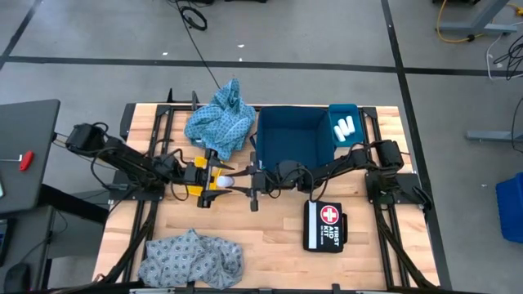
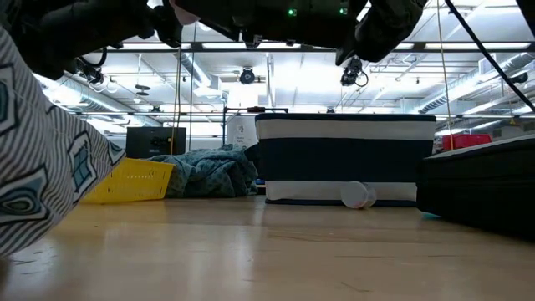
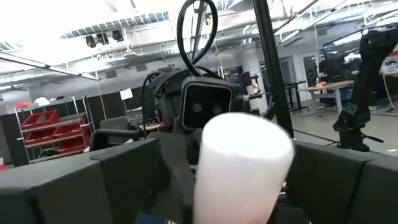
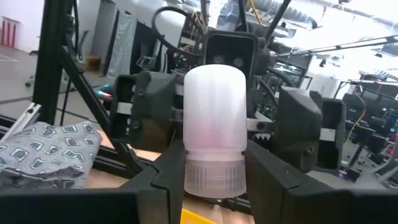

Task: Pick & place medical supplies in basket/bin
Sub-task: Put the bottom transparent pill bottle into the yellow bin

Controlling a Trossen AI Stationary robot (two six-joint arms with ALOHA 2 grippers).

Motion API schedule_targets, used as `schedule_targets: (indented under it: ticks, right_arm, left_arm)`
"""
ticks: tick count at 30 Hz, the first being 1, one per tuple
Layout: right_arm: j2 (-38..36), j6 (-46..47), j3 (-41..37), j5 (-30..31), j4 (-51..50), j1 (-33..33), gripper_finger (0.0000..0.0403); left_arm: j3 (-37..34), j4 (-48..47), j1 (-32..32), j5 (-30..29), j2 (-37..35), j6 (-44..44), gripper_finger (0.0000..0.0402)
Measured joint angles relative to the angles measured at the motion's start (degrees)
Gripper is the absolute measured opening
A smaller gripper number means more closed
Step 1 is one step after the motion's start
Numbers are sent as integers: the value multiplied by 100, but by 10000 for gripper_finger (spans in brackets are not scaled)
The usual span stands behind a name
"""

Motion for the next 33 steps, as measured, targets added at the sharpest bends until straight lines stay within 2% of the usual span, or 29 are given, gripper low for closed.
schedule_targets:
  ticks: [5, 12, 27, 29, 33]
  right_arm:
    - [0, 2, 0, -39, -4, 9, 129]
    - [0, 82, 2, 17, -31, 0, 129]
    - [-3, 218, 2, -26, -265, -83, 129]
    - [-7, 296, 2, -26, -379, -90, 154]
    - [20, 520, 9, 46, -660, -105, 256]
  left_arm:
    - [1, 198, -15, -13, 79, 9, 280]
    - [1, 243, -24, 23, 85, 176, 142]
    - [-11, 94, -91, -28, 92, 198, 139]
    - [-14, 29, -91, -24, 92, 174, 139]
    - [-4, -17, -89, -6, 100, 100, 139]
